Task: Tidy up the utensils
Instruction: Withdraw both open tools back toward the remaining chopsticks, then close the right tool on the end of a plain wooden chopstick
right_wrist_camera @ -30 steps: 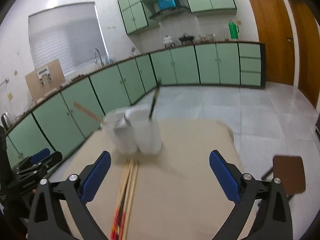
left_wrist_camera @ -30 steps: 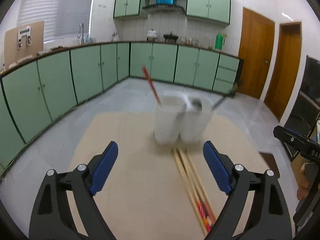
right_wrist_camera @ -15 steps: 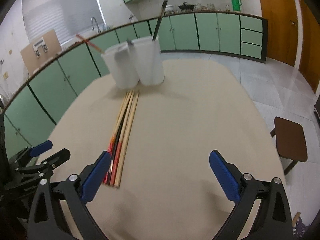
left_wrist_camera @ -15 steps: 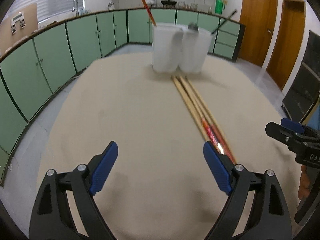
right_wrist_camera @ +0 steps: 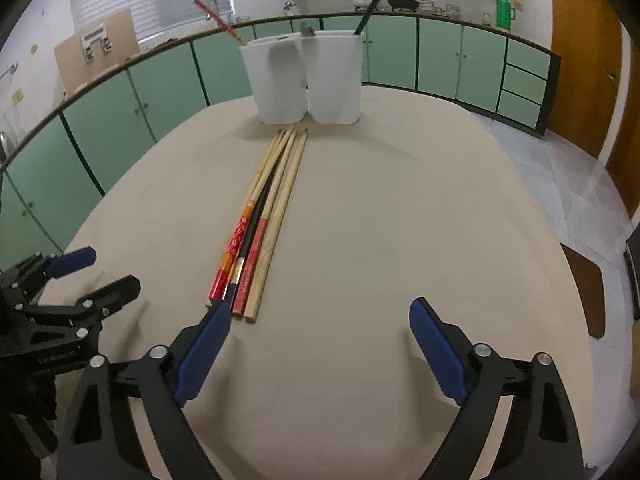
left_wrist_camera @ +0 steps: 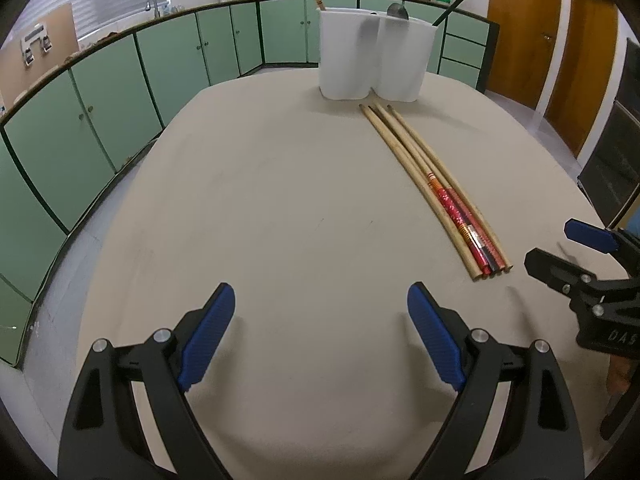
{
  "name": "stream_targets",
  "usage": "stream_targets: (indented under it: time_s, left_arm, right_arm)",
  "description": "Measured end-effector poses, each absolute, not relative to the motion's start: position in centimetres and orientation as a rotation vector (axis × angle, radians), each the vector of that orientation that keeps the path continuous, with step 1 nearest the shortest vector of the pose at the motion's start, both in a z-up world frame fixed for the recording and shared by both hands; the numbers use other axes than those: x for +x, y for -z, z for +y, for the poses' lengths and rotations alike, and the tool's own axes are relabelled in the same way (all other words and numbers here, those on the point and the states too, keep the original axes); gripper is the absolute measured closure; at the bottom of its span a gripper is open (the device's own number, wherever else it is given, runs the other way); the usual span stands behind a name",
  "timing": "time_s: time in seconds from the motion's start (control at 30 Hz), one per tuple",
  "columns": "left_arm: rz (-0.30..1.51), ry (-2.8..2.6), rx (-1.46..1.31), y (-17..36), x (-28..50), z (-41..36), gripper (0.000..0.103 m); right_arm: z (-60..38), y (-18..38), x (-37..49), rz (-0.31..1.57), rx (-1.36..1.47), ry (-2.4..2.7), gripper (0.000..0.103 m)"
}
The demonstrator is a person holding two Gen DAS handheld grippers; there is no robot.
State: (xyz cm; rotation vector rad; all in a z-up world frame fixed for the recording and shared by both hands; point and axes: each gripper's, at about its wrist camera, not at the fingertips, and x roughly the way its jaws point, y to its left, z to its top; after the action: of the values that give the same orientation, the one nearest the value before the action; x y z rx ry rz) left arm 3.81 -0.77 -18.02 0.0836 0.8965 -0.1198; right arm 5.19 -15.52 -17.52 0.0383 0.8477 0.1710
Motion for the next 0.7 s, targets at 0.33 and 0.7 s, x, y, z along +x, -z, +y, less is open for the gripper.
stream_targets:
  time_s: [0.33, 0.7]
  left_arm:
    - [0.905, 0.119, 0.075, 18.3, 3.7, -1.0, 0.017]
    - [0.915, 0.108, 0.065, 18.6, 4.0, -1.0, 0.016]
  right_arm:
    - [-14.5, 18.3, 5.6, 0.871, -0.015, -0.158, 0.021]
    - [-15.7, 18.2, 5.3, 0.870, -0.003, -0.132, 0.024]
